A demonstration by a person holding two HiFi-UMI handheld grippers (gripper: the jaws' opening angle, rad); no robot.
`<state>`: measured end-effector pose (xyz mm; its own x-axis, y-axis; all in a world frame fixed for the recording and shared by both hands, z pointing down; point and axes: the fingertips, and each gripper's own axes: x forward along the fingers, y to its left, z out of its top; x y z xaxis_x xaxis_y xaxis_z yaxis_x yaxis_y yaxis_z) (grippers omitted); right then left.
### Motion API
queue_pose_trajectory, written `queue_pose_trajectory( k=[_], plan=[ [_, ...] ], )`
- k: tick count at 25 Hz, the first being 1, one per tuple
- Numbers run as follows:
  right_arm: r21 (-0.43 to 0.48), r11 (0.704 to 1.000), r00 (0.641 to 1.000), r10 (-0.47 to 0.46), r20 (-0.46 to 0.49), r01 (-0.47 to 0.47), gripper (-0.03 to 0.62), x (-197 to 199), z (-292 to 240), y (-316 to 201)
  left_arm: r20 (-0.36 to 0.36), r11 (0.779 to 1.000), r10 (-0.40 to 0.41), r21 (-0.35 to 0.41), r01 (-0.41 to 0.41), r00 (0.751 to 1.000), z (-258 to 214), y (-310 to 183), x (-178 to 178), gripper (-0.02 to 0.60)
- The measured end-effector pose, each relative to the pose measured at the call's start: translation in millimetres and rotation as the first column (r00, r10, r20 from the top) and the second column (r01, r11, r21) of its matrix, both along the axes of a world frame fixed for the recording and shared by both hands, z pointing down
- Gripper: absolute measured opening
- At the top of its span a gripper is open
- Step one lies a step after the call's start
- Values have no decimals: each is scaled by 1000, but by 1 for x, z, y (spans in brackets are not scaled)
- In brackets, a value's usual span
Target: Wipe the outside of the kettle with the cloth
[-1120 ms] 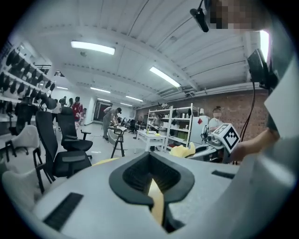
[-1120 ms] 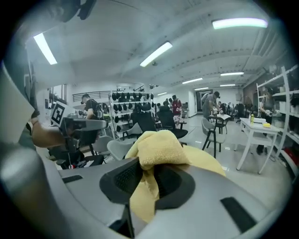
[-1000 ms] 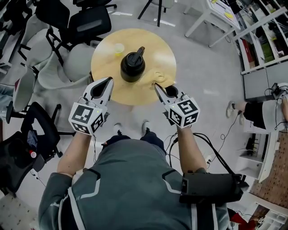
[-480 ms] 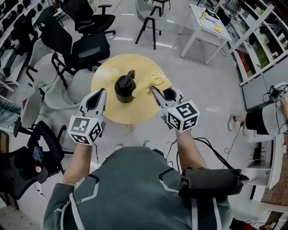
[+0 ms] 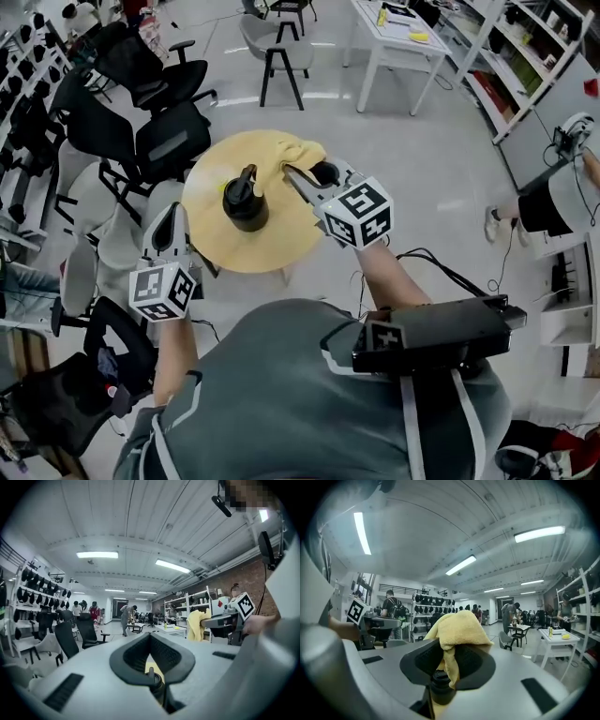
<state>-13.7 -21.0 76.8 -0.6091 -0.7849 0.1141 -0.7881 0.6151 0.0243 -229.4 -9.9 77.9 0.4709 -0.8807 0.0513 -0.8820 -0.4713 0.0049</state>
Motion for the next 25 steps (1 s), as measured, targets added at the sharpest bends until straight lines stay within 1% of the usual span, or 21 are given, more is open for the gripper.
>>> queue_pose_trajectory(
  k=[4, 11, 16, 20, 25],
  plan=[
    [2, 1000, 1000, 6, -20, -6, 89, 8, -9, -6, 30, 1000, -15, 13, 14, 999, -9, -1, 7, 9],
    [-10, 1000, 1000, 8, -4, -8, 89, 18, -9, -11, 38, 999, -33, 10, 33, 999, -11, -4, 15, 8],
    [-14, 1000, 1000, 12, 10, -11, 89, 9, 0, -9, 37, 999, -42, -1, 42, 998, 3, 3, 2, 9],
    [-24, 999, 1000, 21, 11, -21, 89, 11, 5, -12, 36, 999, -53, -7, 53, 998, 6, 5, -1, 9],
    [-41, 999, 1000, 8, 17, -7, 89, 28, 1, -25, 41, 997, -73, -22, 74, 996, -2, -4, 16, 8]
  ],
)
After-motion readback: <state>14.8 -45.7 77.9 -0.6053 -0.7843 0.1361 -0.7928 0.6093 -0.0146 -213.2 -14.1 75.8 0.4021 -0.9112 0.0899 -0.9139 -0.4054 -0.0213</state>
